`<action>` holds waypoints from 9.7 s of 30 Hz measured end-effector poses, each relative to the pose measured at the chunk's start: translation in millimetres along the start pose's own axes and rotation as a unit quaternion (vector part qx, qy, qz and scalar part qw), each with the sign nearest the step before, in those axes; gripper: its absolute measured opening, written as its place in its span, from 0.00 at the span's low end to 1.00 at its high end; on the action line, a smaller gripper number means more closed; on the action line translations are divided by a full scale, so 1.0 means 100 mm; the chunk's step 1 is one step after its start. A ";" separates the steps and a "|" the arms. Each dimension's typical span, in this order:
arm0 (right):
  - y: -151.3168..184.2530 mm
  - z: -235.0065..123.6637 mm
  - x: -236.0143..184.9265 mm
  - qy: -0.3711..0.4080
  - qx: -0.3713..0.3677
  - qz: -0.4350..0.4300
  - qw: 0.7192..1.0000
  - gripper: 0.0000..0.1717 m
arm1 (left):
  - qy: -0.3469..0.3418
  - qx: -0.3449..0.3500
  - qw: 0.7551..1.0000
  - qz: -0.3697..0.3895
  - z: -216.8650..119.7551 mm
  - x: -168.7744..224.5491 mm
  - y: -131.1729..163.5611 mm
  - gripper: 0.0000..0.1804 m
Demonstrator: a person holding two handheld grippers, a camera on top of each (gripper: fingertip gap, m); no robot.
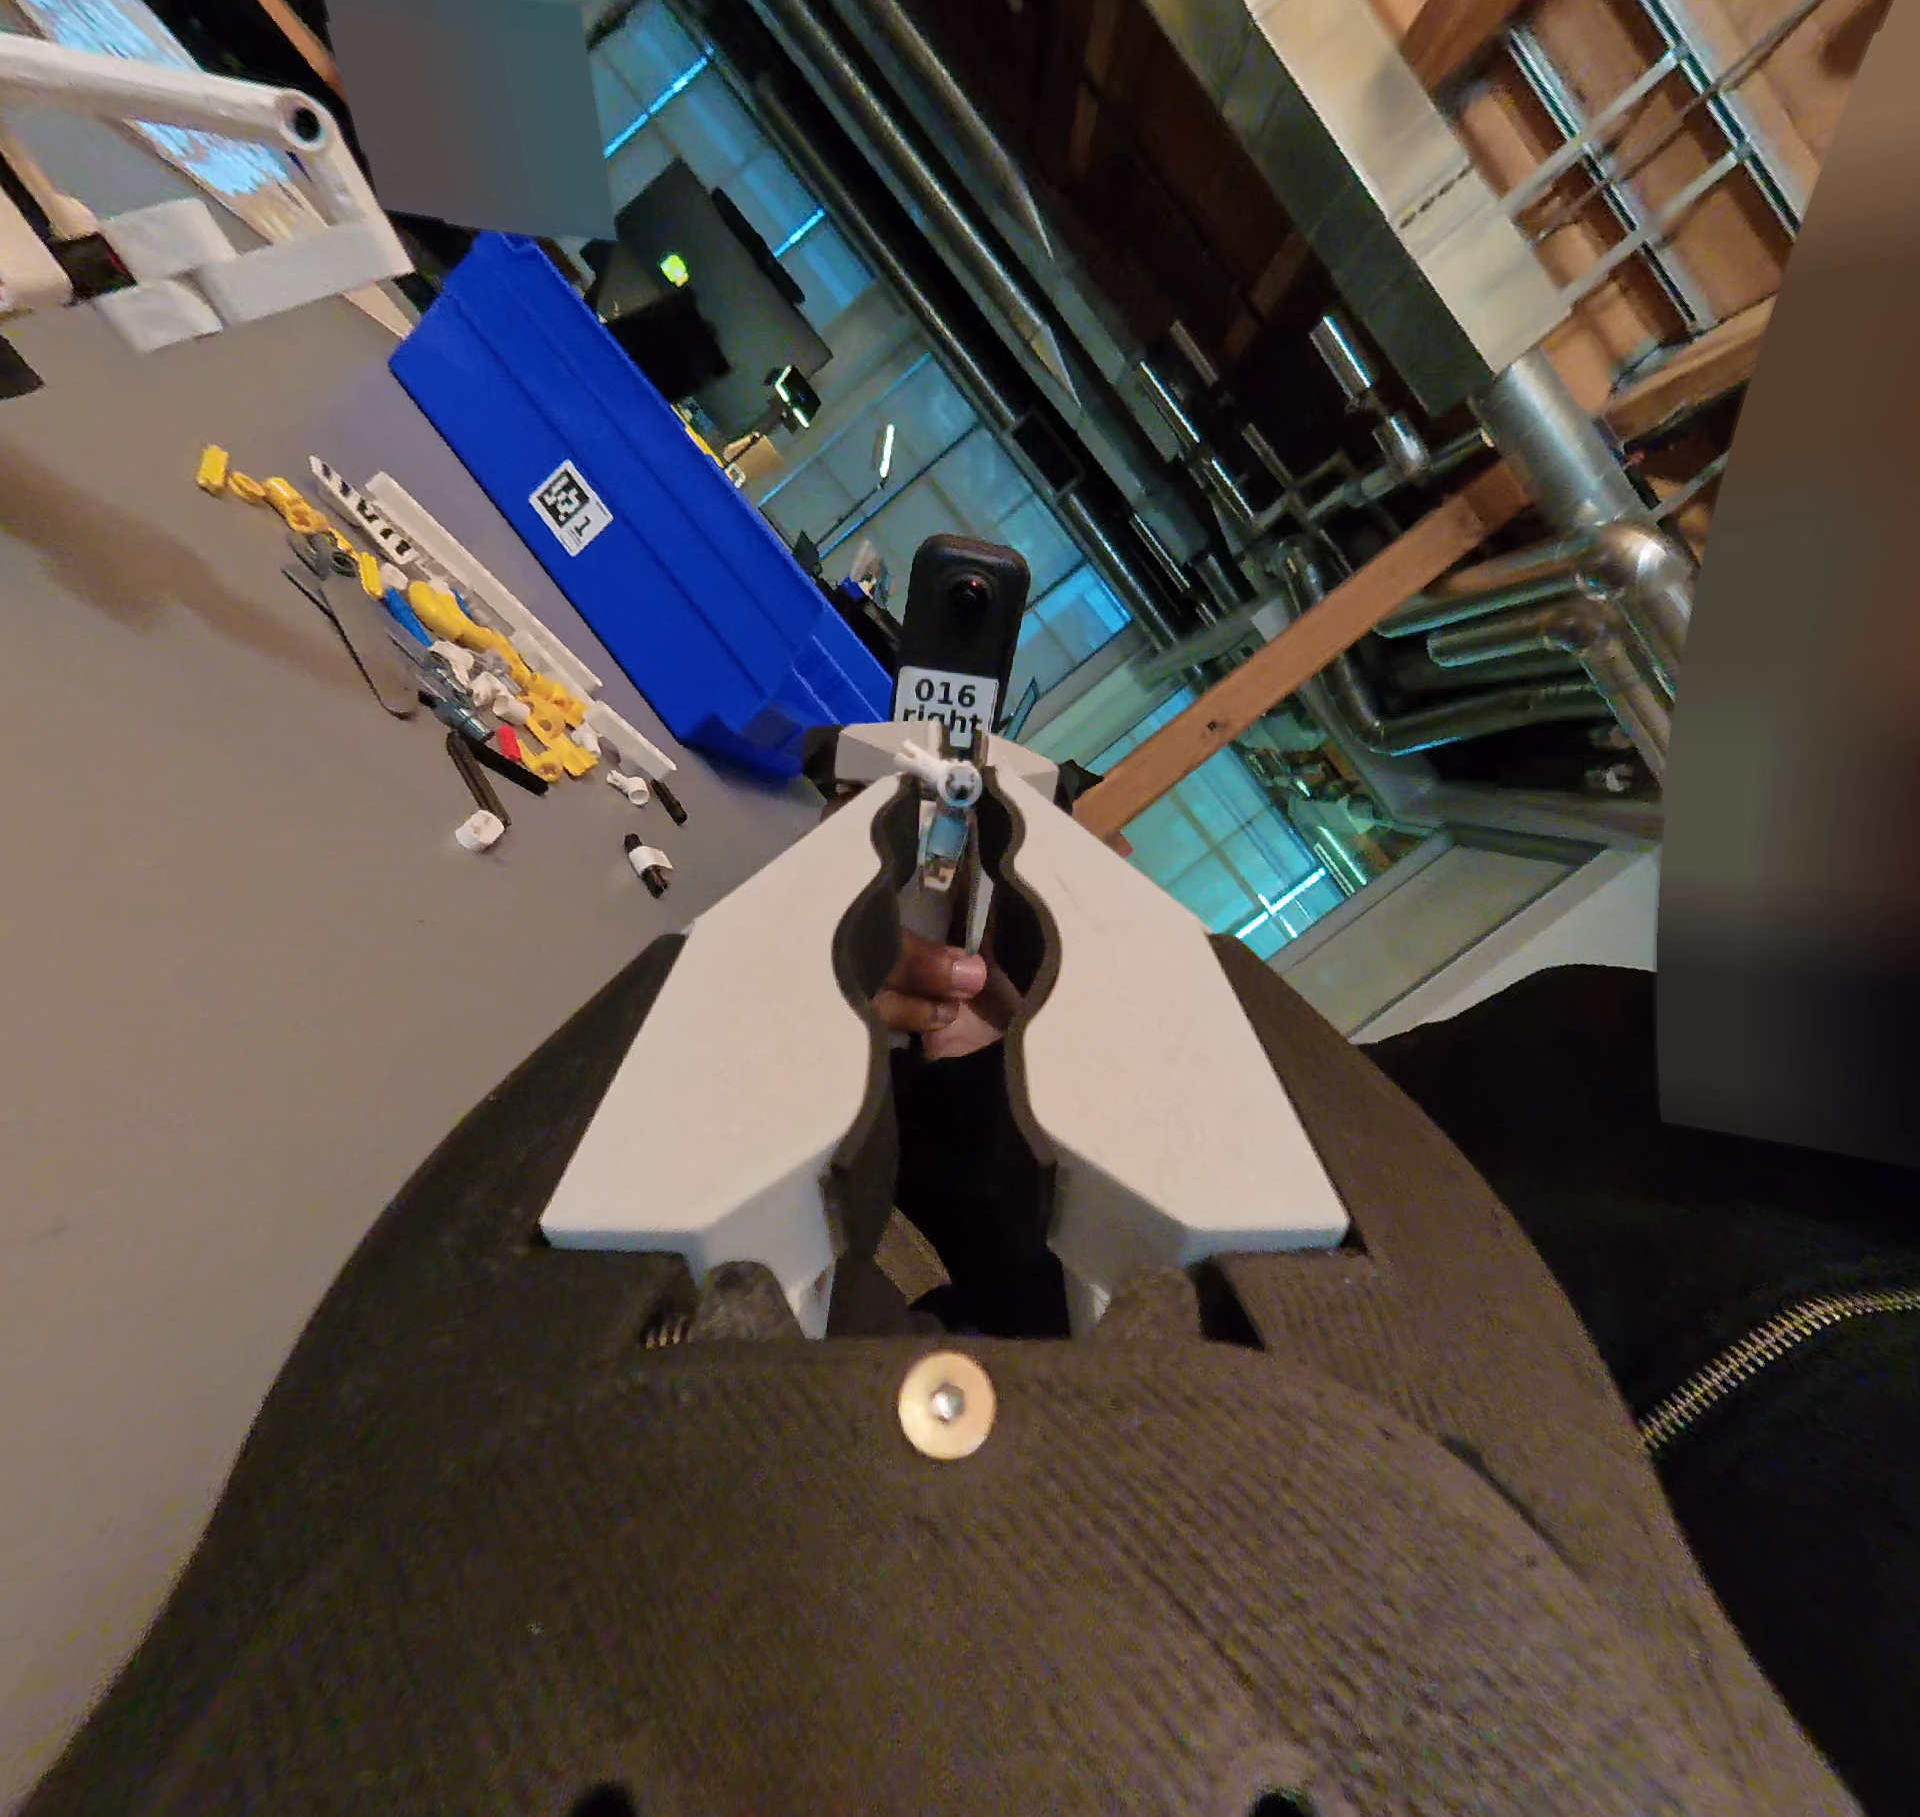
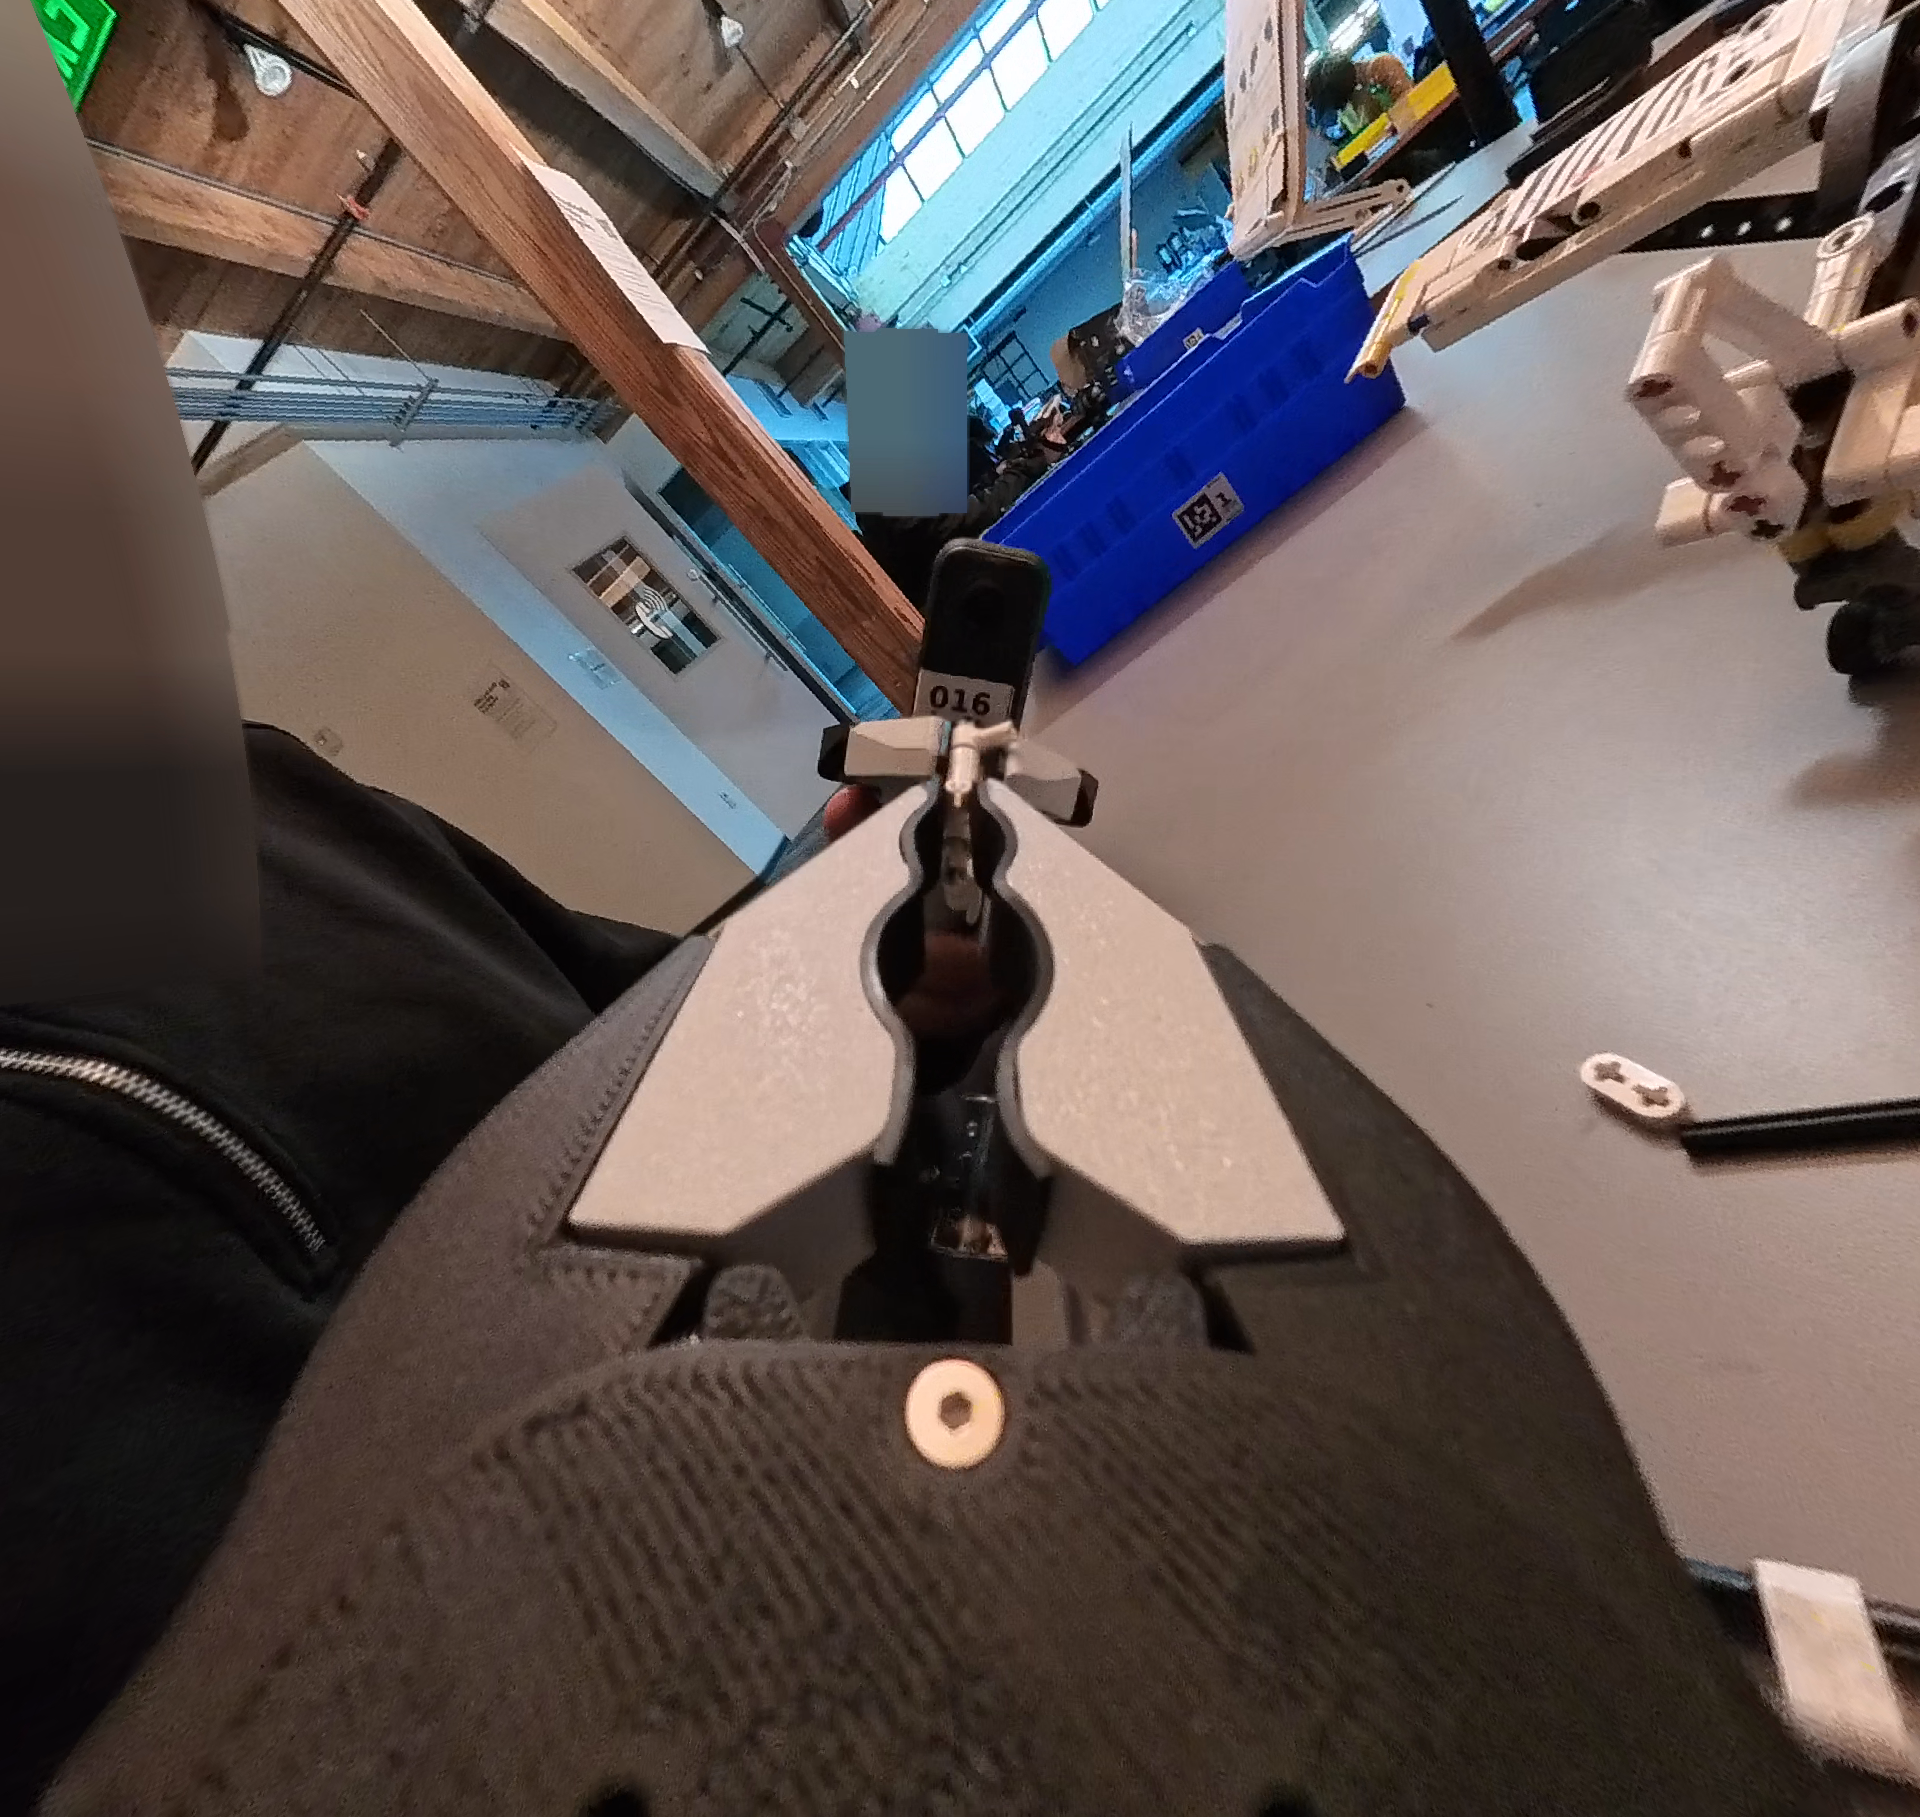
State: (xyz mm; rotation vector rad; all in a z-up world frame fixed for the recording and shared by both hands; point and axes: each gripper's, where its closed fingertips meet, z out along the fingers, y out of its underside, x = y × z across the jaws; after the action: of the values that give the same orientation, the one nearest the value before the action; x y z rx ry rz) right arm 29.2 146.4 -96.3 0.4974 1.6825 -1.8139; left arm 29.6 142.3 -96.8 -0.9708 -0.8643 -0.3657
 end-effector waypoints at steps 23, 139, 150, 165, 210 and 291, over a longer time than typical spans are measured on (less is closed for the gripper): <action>0.06 -0.12 -0.01 0.009 -0.038 -0.016 0.999 0.01 | -0.015 -0.007 1.000 0.002 0.04 -0.03 0.04 0.01; -0.35 -0.56 -0.01 0.133 0.128 -0.186 0.965 0.13 | 0.059 -0.031 0.997 -0.043 0.59 -0.07 0.03 0.01; -0.24 -0.47 0.00 0.069 0.108 -0.081 0.988 0.05 | 0.049 -0.052 0.997 0.026 0.64 0.00 0.15 0.01; -0.65 -0.99 0.01 0.118 0.251 -0.072 0.958 0.02 | 0.057 0.014 0.998 -0.018 0.56 0.04 0.06 0.02; -0.25 -0.41 0.18 0.077 0.090 0.007 0.993 0.02 | 0.000 -0.047 0.999 0.019 0.65 -0.13 0.18 0.02; -0.24 -0.21 -0.16 0.052 0.046 -0.012 0.998 0.03 | 0.059 0.028 0.998 0.006 0.41 0.26 0.05 0.07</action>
State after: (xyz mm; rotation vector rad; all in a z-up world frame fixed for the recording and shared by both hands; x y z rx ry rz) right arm 22.2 170.0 -70.4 0.6232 1.6841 -1.9190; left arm 29.0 181.8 -68.2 -0.8928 -0.7586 -0.3829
